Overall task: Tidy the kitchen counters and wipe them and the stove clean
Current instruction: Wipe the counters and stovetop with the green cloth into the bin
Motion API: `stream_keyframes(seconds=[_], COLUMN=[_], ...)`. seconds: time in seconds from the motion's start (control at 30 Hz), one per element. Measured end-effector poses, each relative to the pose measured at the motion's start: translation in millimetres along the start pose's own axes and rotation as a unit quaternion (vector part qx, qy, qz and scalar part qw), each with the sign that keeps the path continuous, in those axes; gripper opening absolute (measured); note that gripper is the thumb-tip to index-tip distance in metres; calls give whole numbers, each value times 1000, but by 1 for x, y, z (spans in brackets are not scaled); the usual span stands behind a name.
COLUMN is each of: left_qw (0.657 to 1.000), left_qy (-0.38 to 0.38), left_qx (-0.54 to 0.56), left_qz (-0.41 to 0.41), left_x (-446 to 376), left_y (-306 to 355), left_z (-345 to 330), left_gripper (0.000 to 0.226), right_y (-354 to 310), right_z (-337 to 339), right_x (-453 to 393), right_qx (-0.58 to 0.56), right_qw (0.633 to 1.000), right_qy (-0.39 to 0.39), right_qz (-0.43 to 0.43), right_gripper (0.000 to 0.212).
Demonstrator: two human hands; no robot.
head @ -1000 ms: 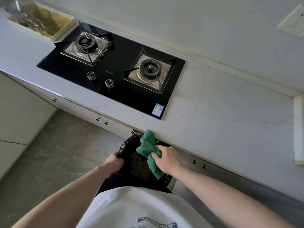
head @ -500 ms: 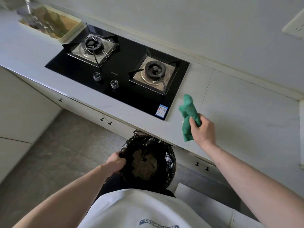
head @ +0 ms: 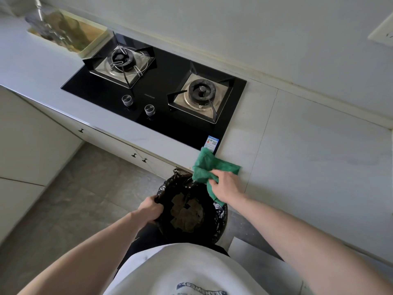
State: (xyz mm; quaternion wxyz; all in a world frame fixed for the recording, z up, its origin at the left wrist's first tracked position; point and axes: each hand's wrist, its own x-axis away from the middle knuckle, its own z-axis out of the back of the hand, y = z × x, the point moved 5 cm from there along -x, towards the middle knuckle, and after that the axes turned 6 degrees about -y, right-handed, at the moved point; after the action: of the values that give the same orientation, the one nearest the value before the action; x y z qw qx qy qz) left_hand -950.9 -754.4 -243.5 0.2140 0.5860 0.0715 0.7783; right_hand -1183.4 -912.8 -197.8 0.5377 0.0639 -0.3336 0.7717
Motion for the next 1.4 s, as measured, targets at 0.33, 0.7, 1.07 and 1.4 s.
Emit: stream_keyframes(seconds=[0.33,0.7,1.07,1.4], left_qw=[1000,1000,999,999], left_qy=[6,0,18,36], left_qx=[6,22,42,38], left_qz=[6,5,13,8], left_x=[2,7,6,5], left_y=[-7,-5,-16,-21], left_z=[7,20,32,24], left_gripper=[37,35,32,29], right_y=[-39,-60,-74,-35], right_z=[36,52,-23,51], right_x=[14,-41,-6,28], right_qx=[-91,-54,-36,-125], right_qw=[989,998,981,989], right_qy=[-62,23,-187,-65], right_qz=[102,38,35,34], right_gripper=[14,31,29,16])
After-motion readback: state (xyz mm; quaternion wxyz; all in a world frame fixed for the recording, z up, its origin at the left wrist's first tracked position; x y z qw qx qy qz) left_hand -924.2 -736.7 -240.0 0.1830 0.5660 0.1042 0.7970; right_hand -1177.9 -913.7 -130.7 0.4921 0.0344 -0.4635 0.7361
